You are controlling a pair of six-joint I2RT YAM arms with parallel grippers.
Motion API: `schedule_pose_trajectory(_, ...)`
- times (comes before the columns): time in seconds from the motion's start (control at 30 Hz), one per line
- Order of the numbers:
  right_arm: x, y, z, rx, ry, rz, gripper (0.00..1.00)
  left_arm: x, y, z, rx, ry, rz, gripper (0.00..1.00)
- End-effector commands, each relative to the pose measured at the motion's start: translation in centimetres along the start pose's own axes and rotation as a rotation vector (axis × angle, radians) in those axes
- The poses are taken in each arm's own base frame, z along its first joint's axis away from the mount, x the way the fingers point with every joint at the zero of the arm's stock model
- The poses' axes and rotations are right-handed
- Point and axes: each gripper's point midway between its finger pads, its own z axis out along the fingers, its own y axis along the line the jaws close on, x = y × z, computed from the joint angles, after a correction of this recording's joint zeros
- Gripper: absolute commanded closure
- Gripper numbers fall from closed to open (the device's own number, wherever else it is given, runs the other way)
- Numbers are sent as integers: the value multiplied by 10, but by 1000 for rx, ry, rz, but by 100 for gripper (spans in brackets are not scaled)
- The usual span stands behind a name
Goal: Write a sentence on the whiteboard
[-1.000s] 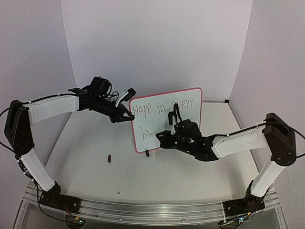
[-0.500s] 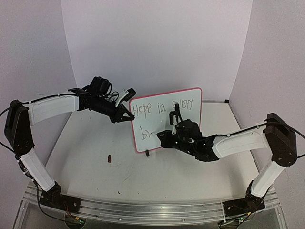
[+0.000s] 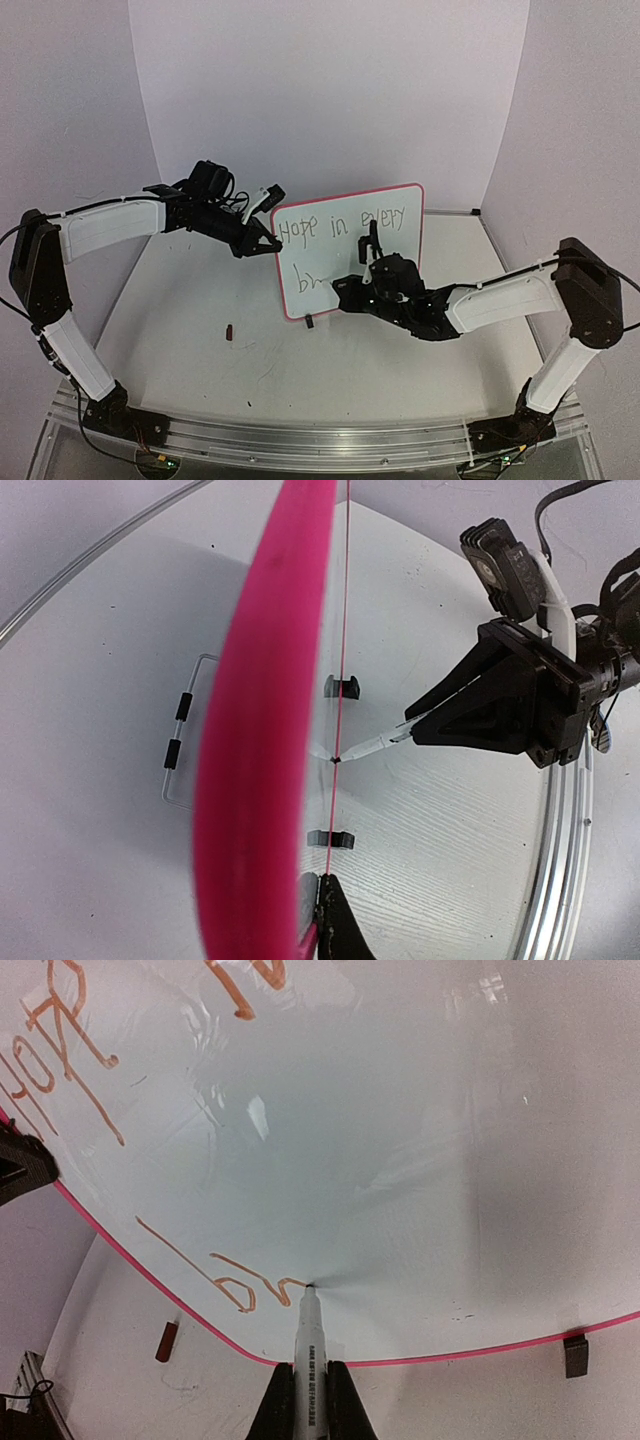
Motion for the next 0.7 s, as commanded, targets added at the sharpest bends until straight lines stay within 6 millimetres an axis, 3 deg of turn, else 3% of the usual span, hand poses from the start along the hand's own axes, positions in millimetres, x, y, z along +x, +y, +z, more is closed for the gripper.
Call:
schedule_pose_trajectory(0.0, -24, 0, -5, 15, -79, 14, 100, 17, 5, -3, -51, 70, 18, 100)
schedule_pose_trajectory(0.33, -41, 17, -28, -57, -89, 0, 100, 18, 6, -2, -51, 73, 17, 100)
schedule_pose_trajectory(0.57, -37, 29, -44, -150, -40, -79, 100, 19, 5, -1, -50, 76, 15, 100)
schedule_pose_trajectory(0.67, -30, 20, -45, -148, -17, -79, 100, 20, 5, 0, -51, 80, 17, 100)
